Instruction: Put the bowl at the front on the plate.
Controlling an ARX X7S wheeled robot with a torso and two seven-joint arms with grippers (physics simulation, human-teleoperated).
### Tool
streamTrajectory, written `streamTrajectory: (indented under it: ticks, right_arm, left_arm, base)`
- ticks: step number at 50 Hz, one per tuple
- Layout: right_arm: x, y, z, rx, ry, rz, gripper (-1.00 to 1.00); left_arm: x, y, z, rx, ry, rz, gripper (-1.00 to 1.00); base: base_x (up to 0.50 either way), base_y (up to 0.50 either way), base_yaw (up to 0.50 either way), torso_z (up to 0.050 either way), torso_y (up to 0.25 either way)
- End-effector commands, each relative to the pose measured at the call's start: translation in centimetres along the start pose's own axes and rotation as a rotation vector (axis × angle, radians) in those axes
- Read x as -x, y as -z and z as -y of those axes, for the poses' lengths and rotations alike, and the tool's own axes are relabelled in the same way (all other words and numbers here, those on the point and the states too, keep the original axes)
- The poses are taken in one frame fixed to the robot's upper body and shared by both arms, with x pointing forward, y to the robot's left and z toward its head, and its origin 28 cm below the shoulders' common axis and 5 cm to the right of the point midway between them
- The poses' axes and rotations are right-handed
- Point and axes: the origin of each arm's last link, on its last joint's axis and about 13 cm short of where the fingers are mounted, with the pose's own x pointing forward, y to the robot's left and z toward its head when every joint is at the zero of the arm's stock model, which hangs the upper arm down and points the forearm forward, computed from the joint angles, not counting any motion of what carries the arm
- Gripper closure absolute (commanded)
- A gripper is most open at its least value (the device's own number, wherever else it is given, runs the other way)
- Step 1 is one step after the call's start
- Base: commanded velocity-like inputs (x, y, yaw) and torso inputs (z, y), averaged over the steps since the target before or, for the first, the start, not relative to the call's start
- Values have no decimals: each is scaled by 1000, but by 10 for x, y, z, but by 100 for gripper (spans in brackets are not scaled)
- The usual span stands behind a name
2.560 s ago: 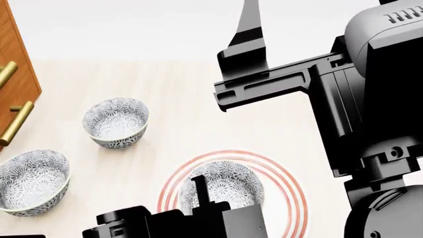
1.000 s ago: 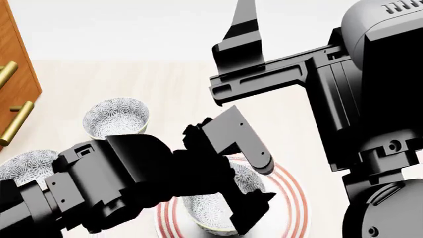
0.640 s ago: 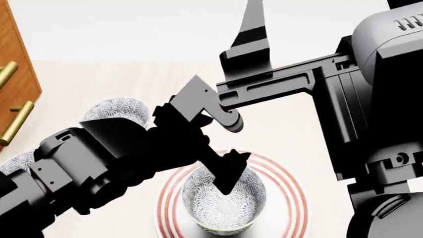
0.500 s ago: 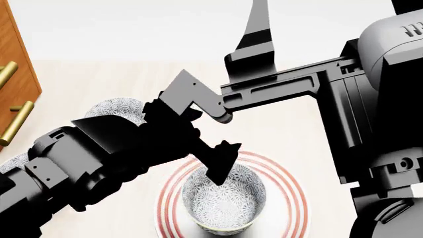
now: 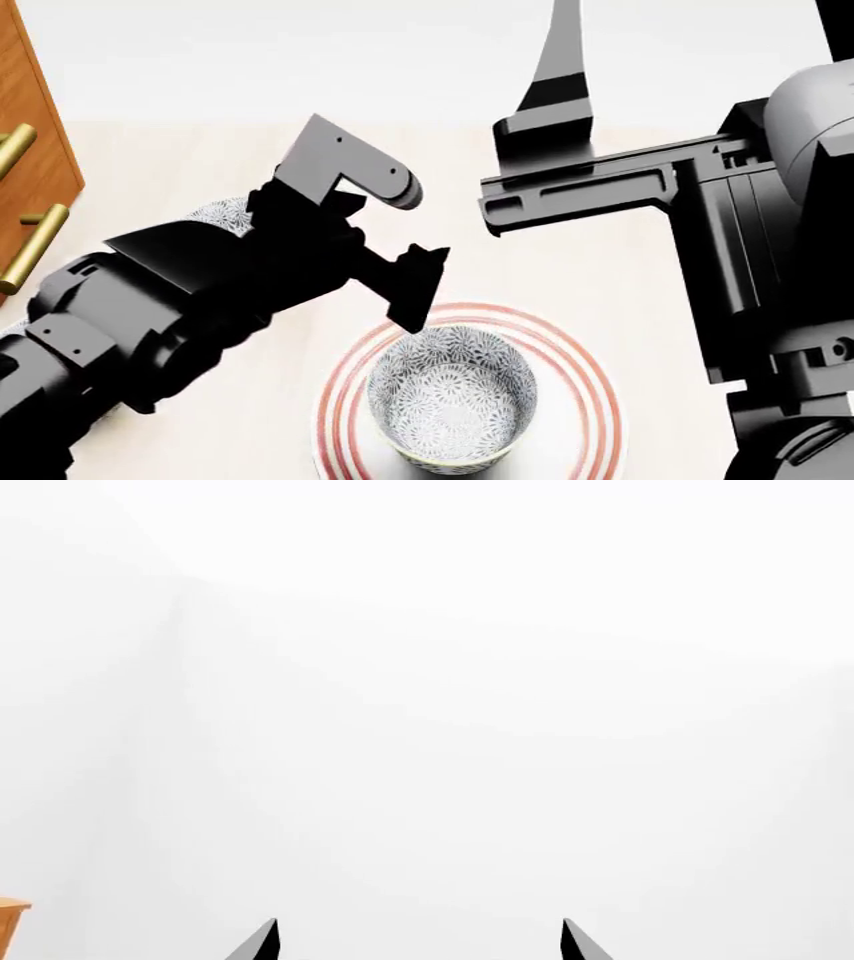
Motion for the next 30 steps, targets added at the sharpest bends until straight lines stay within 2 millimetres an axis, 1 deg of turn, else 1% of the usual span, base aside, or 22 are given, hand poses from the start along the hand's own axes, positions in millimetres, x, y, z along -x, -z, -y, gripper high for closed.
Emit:
streamTrajectory:
  ticks: [1, 5, 7, 10, 14, 15, 21, 30]
  right_arm:
    - [2, 4, 3, 5, 24, -8, -100]
    - [3, 7, 3, -1, 29, -9, -100]
    - [4, 7, 3, -2, 31, -10, -100]
    - [5, 8, 4, -4, 37, -8, -100]
    - [4, 11, 2, -10, 34, -7, -100]
    - [5, 11, 2, -13, 37, -7, -100]
    - [6, 12, 2, -12, 42, -11, -100]
    - [9, 14, -2, -10, 33, -15, -100]
  left_arm:
    - [1, 0, -4, 23, -21, 36, -100]
    - [7, -1, -3, 16, -30, 75, -100]
    - [10, 0, -2, 20, -25, 62, -100]
    - [17, -1, 2, 22, -19, 87, -100]
    - [18, 0, 2, 17, -49, 126, -100]
    - [21, 0, 2, 33, -22, 120, -100]
    - [26, 1, 1, 56, -65, 170, -100]
    - [38, 0, 4, 72, -40, 227, -100]
  base:
    - [0, 0, 0, 0, 0]
    - [0, 0, 0, 0, 0]
    - [0, 0, 0, 0, 0]
    - [0, 0, 0, 0, 0]
    - [0, 0, 0, 0, 0]
    - [0, 0, 0, 0, 0]
    - [0, 0, 0, 0, 0]
    - [0, 0, 0, 0, 0]
